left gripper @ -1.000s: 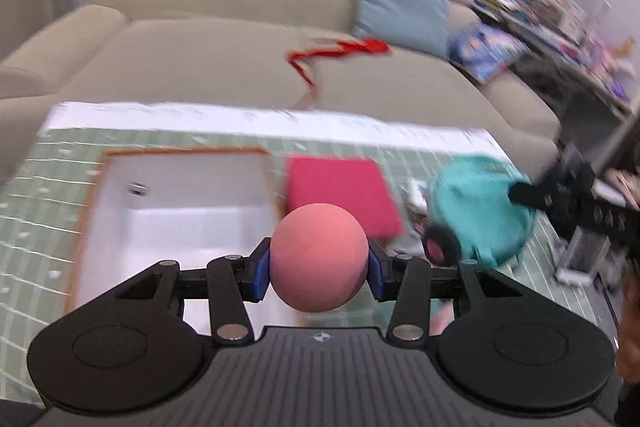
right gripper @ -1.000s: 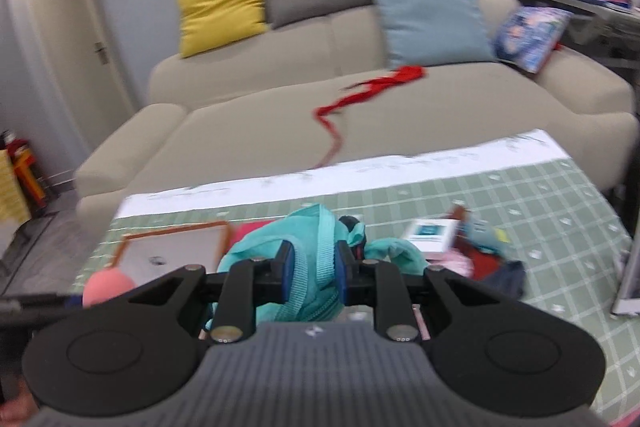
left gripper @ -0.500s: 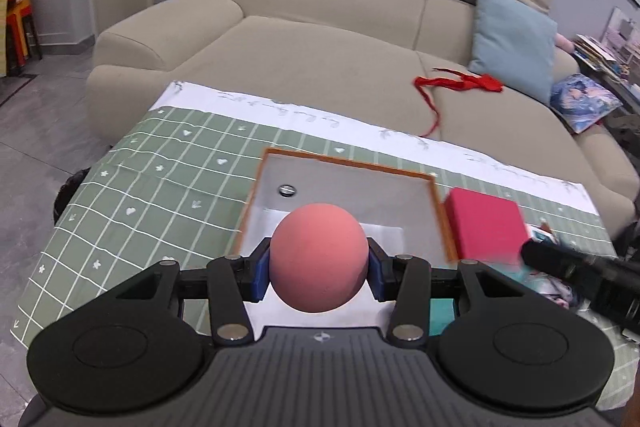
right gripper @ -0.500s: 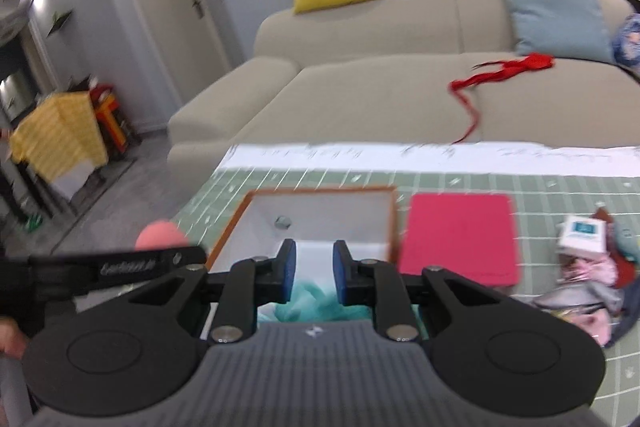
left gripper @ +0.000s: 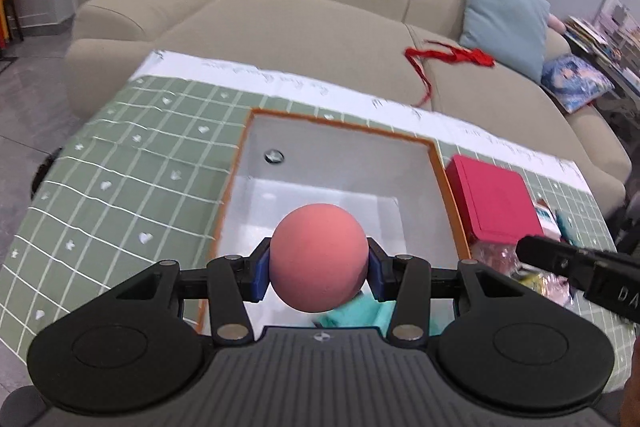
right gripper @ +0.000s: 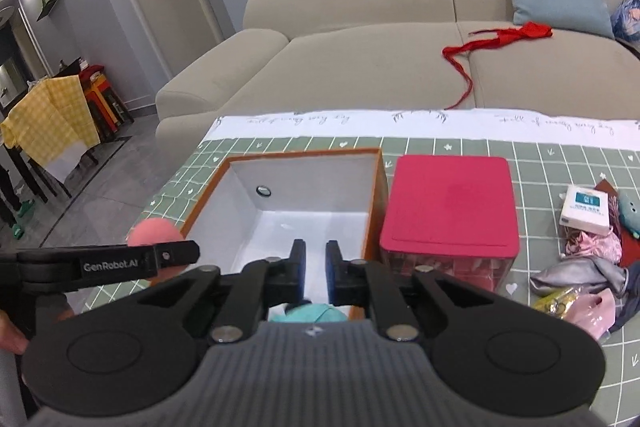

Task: Organize soft objects
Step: 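Open the left gripper over the white box while the right gripper releases the teal bag inside, then move the right gripper to the pile and grasp the pink cloth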

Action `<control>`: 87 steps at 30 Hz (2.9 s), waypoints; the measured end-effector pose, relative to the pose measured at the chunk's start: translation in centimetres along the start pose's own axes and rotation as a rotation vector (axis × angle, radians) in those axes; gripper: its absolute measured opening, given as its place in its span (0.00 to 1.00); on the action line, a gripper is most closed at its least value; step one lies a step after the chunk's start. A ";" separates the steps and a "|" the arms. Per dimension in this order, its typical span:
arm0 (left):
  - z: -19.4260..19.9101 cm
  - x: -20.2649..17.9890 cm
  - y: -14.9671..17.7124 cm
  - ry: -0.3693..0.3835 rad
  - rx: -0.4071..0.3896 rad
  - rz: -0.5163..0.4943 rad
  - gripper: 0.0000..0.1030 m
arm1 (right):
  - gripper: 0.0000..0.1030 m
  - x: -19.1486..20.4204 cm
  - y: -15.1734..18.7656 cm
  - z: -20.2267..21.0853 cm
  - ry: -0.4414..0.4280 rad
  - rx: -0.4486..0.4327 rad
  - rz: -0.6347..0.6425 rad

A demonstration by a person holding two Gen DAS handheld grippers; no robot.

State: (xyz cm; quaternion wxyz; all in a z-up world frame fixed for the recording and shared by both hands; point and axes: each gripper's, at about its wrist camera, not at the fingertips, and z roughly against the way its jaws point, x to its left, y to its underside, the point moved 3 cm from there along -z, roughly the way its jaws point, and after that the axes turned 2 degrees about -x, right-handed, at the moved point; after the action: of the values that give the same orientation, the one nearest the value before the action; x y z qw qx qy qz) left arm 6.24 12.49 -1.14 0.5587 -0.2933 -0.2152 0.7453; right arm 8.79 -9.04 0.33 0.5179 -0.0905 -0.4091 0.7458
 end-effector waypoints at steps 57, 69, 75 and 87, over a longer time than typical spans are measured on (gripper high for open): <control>-2.3 -3.9 2.0 -0.004 0.117 -0.023 0.91 | 0.84 1.9 3.4 -1.0 -0.068 0.224 0.214; 0.5 -9.8 0.3 0.049 0.036 -0.109 0.91 | 0.97 -5.1 0.1 3.6 0.066 0.099 0.126; 0.9 -13.2 1.0 0.093 0.018 -0.185 0.91 | 0.97 -12.2 -0.7 5.7 0.162 0.053 -0.008; -1.4 -24.0 7.5 0.344 0.051 -0.433 0.91 | 0.81 -26.1 4.9 2.4 0.218 0.195 -0.390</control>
State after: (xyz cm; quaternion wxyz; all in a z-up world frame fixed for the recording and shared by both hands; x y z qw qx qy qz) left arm 6.75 -12.66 -2.34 0.7406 -0.3484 -0.1559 0.5530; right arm 15.73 -33.03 -9.15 0.6993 -0.0396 -0.2868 0.6535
